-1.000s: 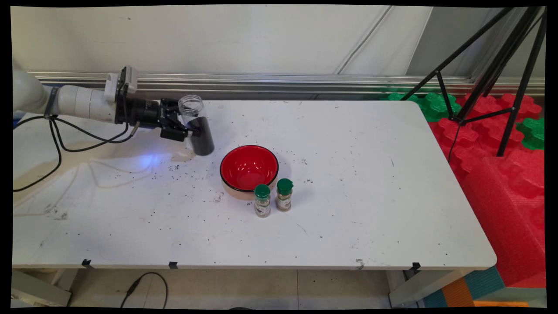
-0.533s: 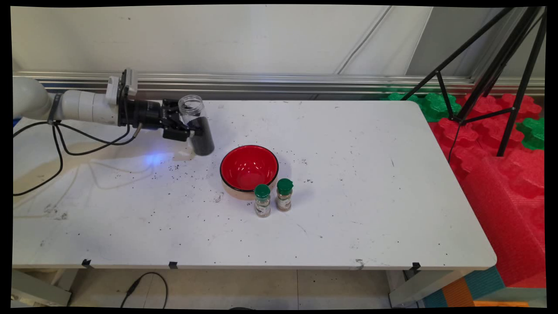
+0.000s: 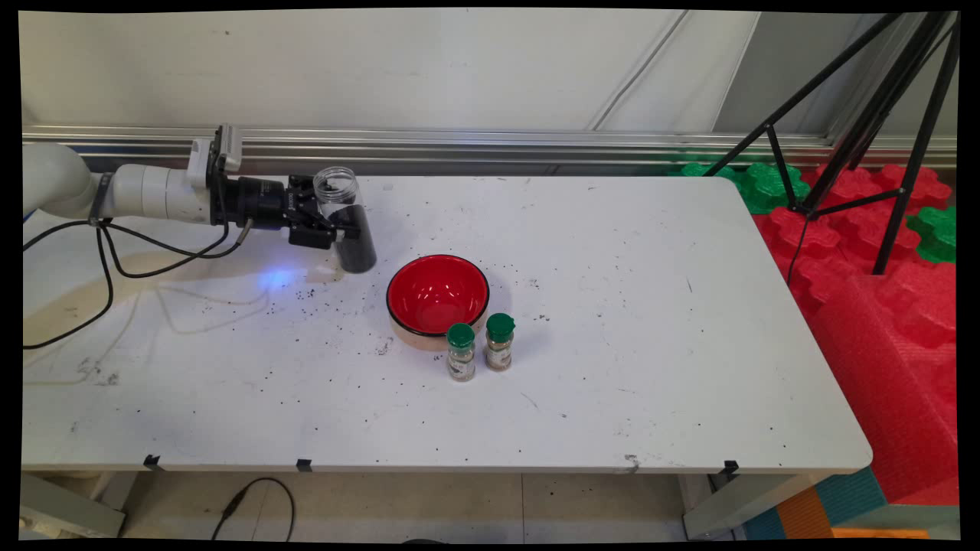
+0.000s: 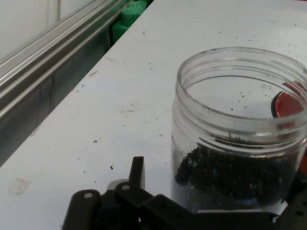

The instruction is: Pick up the black seasoning powder from the table, then pour the black seasoning powder in the red bowl

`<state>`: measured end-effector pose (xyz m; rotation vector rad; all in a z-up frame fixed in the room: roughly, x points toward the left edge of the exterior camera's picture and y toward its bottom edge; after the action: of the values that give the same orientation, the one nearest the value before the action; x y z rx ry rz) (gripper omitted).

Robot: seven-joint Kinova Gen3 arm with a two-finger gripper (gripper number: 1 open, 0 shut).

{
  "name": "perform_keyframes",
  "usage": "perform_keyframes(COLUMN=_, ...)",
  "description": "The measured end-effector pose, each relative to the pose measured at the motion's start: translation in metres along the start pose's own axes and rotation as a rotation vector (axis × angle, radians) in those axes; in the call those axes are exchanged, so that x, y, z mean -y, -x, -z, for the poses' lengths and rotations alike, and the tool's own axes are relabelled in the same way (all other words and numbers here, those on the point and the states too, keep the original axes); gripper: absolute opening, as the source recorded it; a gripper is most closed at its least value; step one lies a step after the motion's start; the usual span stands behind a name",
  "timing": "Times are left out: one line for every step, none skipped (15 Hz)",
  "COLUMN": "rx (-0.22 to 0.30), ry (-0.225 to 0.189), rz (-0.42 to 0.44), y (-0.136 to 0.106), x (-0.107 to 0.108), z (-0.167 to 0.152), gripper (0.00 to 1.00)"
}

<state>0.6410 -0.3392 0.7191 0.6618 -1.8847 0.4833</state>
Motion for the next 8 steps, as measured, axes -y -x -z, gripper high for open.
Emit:
perform_keyframes(rx=-0.003, ry=0.001, rz=-0.001, y=0.0006, x=0.0001, z=-0.0008, gripper=1.0)
perform_keyframes(rx=-0.007, ry=0.003, rz=-0.002, y=0.0011, x=0.0003, z=-0.002, gripper=1.0)
perform_keyframes(rx=-0.011, ry=0.004, rz=-0.003, y=0.0016, x=0.0003, z=-0.0031, gripper=1.0)
perform_keyframes(rx=-0.013, ry=0.006, rz=-0.005, y=0.0019, x=0.0003, z=-0.004, gripper=0.0)
perform_keyframes(rx=-0.016, ry=0.008, rz=-0.006, y=0.0023, x=0.0002, z=-0.0048, gripper=0.0)
perform_keyframes(rx=-0.018, ry=0.012, rz=-0.008, y=0.0026, x=0.0001, z=-0.0061, gripper=0.0)
perform_keyframes(rx=-0.019, ry=0.014, rz=-0.007, y=0.0028, x=0.0002, z=-0.0065, gripper=0.0)
perform_keyframes(rx=-0.019, ry=0.015, rz=-0.006, y=0.003, x=0.0001, z=-0.0062, gripper=0.0)
